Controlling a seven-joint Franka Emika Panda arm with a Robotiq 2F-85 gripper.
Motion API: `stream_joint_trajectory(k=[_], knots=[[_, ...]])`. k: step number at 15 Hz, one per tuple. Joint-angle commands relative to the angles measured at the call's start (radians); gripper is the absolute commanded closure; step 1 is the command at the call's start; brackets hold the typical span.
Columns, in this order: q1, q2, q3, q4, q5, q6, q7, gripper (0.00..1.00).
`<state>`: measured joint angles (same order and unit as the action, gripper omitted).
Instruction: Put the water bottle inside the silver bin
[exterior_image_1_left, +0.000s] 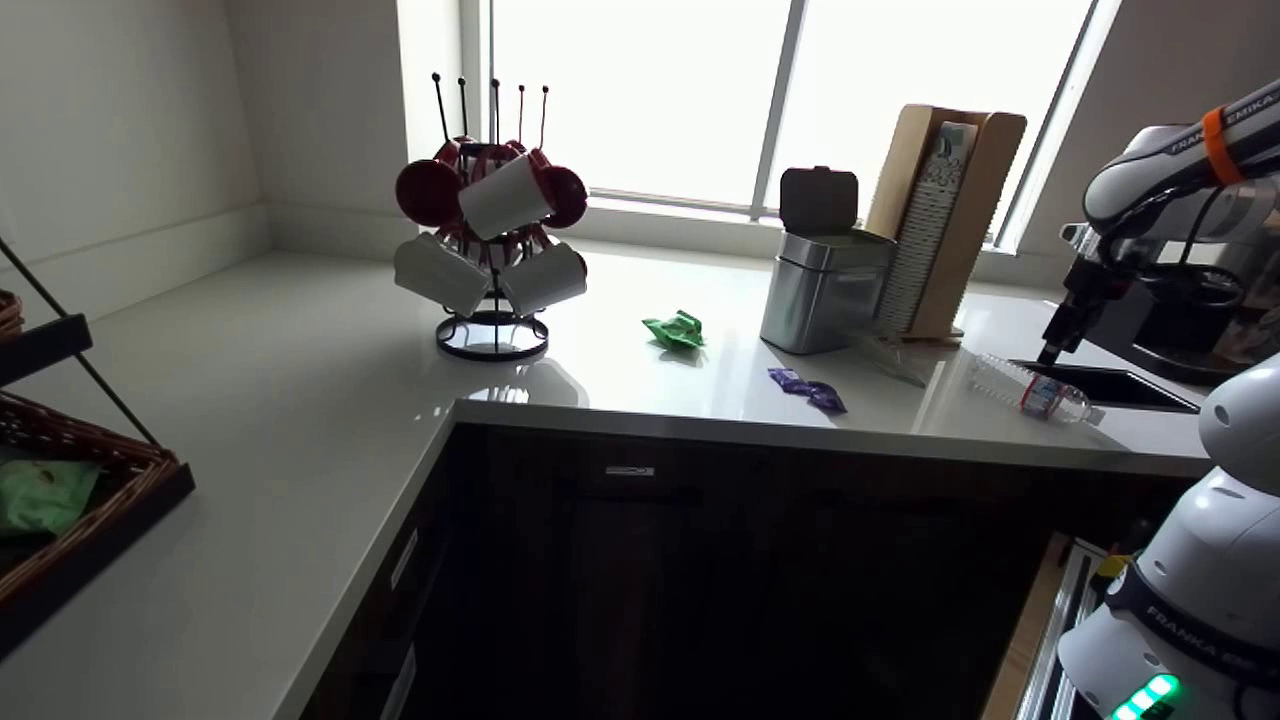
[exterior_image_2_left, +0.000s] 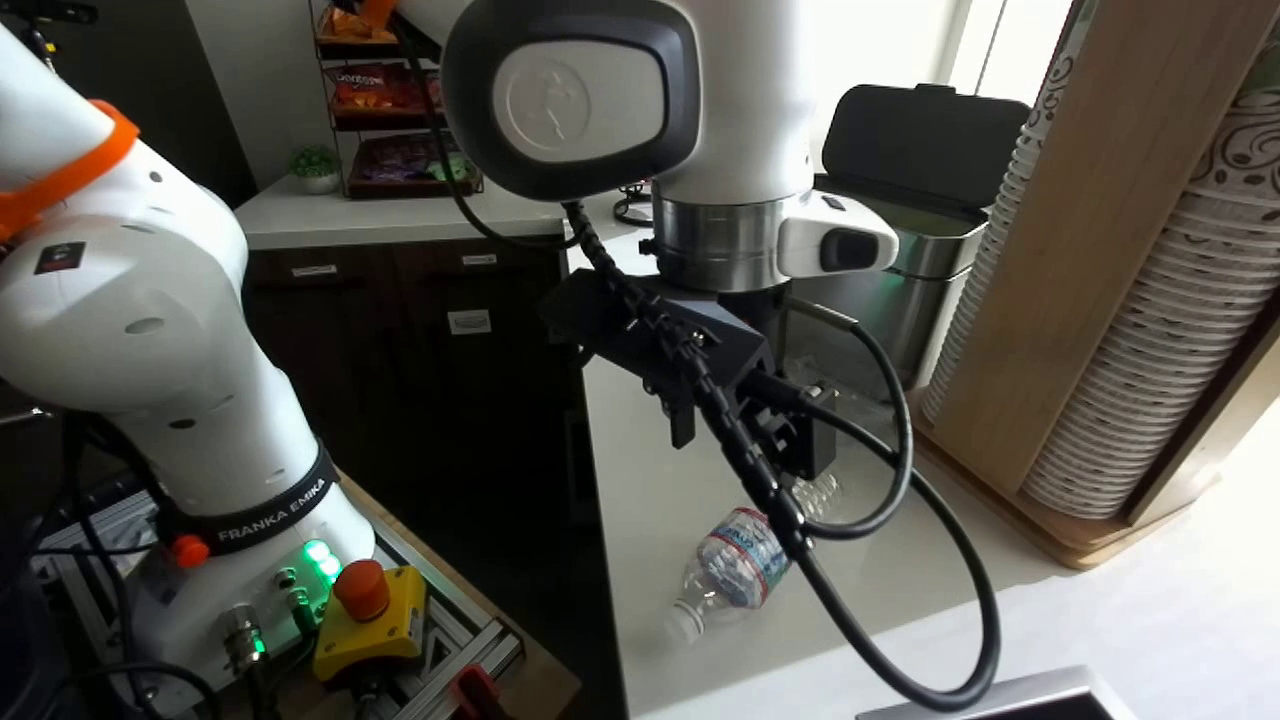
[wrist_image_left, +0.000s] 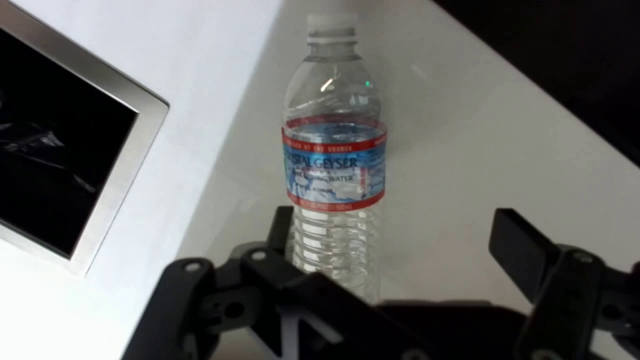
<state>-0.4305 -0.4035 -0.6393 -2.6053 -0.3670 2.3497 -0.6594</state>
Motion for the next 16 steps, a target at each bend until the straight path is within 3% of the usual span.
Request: stream_joint_trajectory(k=[1,2,3,13,16], knots=[[-0.044,0.071,0.035,-0.012,-0.072,0.074,0.065,0.00],[-0.064,0.093,0.052,-0.017,-0.104,0.115,0.125,0.00],[-0.033,0.054,0.033,0.000,-0.042,0.051,0.048,0.00],[-0.048,0.124,0.052,-0.005,-0.062,0.083,0.071,0.00],[-0.062,0.131,0.055,0.007,-0.086,-0.026,0.038,0.00]])
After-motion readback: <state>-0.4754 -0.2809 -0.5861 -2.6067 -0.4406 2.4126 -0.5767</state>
